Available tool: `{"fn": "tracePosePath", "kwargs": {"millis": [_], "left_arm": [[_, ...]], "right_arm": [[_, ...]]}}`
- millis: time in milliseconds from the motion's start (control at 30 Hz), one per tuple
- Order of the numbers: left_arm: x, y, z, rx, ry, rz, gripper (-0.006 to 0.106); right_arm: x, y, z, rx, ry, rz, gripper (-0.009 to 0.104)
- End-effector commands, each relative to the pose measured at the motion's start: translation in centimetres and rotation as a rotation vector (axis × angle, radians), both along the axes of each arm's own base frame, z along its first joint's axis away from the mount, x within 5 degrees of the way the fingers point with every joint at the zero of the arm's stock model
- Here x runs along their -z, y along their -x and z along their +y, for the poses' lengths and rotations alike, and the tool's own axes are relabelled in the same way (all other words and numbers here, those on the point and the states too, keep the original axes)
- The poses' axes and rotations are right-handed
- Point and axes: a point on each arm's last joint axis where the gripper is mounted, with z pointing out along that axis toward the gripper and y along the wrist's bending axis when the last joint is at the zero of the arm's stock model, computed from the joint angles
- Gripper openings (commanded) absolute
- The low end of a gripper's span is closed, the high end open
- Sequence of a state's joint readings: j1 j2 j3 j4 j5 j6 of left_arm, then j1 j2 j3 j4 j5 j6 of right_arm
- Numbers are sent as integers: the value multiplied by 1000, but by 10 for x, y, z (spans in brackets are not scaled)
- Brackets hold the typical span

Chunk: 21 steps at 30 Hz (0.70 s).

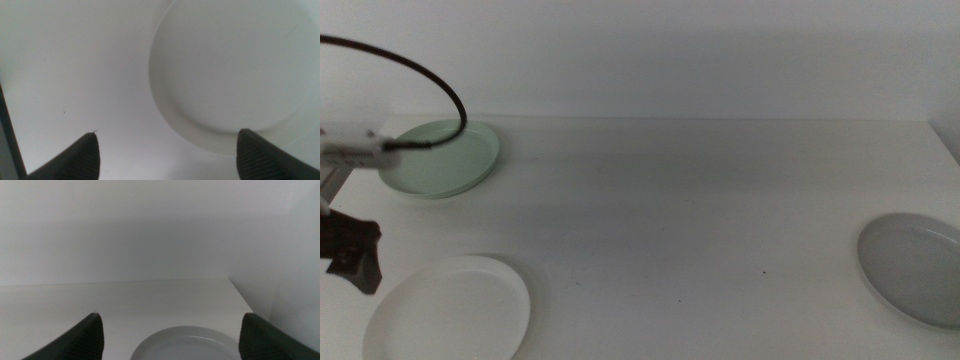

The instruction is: Stack the three bowls on top of each other.

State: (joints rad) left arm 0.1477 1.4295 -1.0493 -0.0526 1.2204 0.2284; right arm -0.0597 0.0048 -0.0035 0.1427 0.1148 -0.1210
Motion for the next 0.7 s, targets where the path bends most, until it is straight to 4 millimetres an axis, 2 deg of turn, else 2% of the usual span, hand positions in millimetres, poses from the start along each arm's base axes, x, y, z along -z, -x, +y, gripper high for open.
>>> {"fn": "tracePosePath", "kwargs": {"millis": [0,300,500,667], "left_arm": [[8,-7,3,76,-16,33,94],[60,-29,10,92,45,172,94],[97,-35,14,94,52,224,94],[116,-38,14,91,64,280,94]], "right_arm": [[0,0,0,6,13,-8,93],[0,0,0,6,13,-8,93],[0,0,0,6,13,-8,93],[0,0,0,6,13,-8,93]]}}
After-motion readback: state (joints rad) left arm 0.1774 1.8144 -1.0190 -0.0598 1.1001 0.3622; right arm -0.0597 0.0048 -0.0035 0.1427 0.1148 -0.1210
